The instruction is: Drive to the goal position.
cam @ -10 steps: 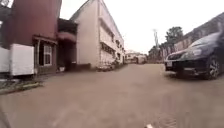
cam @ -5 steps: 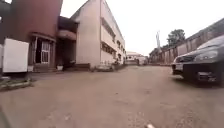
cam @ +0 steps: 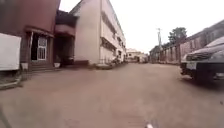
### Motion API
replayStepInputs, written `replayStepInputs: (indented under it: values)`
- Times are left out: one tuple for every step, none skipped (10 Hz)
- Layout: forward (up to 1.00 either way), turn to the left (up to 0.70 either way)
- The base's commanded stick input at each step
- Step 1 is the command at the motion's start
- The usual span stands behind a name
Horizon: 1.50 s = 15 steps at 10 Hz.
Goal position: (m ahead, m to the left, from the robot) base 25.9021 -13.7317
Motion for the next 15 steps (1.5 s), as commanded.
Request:
replayStepInputs:
  values:
    - [1.00, 0.00]
    - [1.00, 0.00]
    - [1.00, 0.00]
    - [1.00, 0.00]
    - [1.00, 0.00]
    - [1.00, 0.00]
    - [1.00, 0.00]
    - [1.00, 0.00]
    - [1.00, 0.00]
    - [1.00, 0.00]
    - [1.00, 0.00]
    - [1.00, -0.25]
    - [1.00, -0.06]
    - [1.00, -0.03]
    - [1.00, -0.35]
